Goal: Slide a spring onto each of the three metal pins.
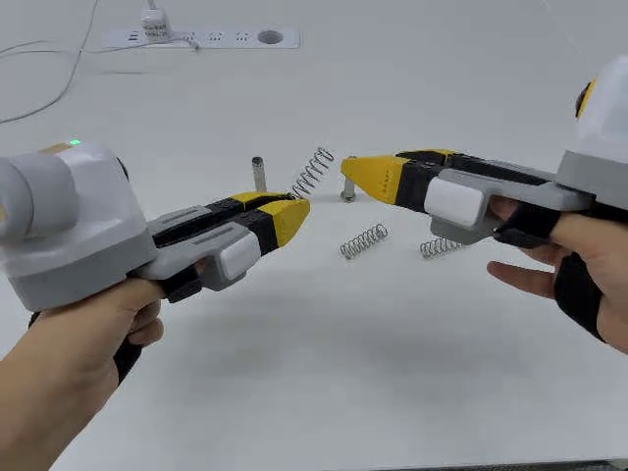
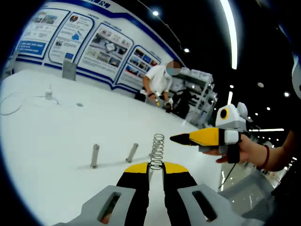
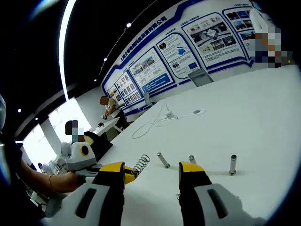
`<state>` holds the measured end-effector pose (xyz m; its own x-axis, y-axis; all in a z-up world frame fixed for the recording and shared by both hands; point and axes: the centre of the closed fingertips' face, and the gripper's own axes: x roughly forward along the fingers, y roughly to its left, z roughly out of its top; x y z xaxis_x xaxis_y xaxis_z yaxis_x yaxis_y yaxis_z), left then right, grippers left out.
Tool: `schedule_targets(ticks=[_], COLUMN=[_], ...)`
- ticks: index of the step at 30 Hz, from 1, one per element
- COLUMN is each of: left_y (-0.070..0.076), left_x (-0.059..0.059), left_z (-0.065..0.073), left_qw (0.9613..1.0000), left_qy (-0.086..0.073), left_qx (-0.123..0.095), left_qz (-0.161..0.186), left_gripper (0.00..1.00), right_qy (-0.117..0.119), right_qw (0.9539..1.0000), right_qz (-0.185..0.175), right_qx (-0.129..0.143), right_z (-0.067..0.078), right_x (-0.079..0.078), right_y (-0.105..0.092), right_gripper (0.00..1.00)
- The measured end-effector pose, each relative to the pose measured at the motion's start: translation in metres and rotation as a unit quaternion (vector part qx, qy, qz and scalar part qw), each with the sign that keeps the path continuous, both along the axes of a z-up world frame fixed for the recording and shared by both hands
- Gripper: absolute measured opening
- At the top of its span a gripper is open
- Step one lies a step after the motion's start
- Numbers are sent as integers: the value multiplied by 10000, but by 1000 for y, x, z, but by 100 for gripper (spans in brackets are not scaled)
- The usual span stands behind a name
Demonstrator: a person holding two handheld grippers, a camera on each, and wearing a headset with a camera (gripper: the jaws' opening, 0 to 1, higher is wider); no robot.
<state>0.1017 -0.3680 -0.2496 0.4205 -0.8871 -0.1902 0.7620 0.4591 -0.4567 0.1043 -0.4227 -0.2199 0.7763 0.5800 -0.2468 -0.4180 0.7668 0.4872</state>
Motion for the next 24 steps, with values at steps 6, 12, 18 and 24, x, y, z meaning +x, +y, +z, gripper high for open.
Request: schedule_targets(ticks=[6, 12, 18, 24], left_y=[-5, -8, -10, -10], left_x=[-4, -7, -9, -8], left_z=[1, 2, 3, 5], left_qw=[9999, 9998, 9997, 9997], left_qy=[24, 32, 22, -3], left_qx=[-42, -68, -117, -135], left_qz=[-92, -161, -225, -225], left_gripper=[10, 10, 10, 10], right_qy=[143, 230, 291, 368], right_qw=[9997, 9989, 9981, 9969], right_qz=[-32, -90, -129, -146], right_qx=[194, 406, 526, 682], right_z=[-4, -4, -6, -7], right_x=[3, 7, 11, 12], right_y=[10, 17, 20, 21], right_gripper=[36, 30, 25, 20])
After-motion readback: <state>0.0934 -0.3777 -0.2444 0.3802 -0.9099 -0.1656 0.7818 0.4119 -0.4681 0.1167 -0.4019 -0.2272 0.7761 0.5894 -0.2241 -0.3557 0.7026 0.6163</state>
